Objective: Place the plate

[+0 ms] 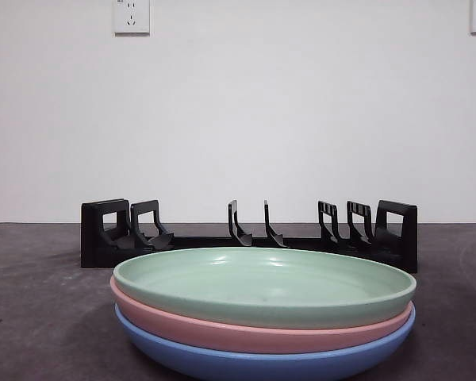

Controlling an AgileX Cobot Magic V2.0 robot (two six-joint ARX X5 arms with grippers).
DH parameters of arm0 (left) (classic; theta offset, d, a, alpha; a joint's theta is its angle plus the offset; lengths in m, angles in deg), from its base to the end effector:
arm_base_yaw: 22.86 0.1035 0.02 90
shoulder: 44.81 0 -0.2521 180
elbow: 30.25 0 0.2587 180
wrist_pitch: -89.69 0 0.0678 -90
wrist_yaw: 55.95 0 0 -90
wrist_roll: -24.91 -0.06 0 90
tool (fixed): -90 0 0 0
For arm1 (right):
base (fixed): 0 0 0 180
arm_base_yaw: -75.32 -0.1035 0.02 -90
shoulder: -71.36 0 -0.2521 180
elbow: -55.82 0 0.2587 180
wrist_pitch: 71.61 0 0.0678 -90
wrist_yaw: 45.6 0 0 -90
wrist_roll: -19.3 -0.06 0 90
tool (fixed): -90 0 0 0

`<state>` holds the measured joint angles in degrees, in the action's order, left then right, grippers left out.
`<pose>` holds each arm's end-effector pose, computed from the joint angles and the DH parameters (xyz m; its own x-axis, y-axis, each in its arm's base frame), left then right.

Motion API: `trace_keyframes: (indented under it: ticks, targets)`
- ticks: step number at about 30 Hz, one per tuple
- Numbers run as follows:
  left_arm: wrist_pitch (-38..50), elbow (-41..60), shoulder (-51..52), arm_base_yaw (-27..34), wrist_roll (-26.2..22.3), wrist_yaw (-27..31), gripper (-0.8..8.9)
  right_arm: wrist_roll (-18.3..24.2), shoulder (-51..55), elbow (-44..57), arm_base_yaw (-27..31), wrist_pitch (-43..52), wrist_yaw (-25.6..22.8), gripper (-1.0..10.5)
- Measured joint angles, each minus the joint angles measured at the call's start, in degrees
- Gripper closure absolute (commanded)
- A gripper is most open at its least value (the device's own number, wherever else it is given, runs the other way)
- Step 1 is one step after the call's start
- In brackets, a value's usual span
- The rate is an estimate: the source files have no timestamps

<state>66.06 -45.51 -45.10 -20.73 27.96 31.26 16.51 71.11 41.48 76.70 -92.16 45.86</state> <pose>0.1441 0.0024 0.1524 0.9886 -0.0119 -0.1504 0.0029 0.9982 -0.0599 0.1458 -0.0020 0.1532 0.9937 0.0015 -0.1125 0.0042 0.9987 0.0512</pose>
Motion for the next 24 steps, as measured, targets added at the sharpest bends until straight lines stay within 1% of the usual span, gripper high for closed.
trace_keyframes:
  ticks: [4,9,24]
  targets:
    - [0.0,0.0,0.0,0.0,0.0,0.1,7.92,0.0,0.0,0.0,0.0,-0.3,0.0,9.3]
    - [-0.2,0.0,0.0,0.0,0.0,2.9,7.92,0.0,0.0,0.0,0.0,-0.3,0.0,9.3]
    - [-0.2,0.0,0.0,0.0,0.0,2.9,7.92,0.0,0.0,0.0,0.0,-0.3,0.0,9.3]
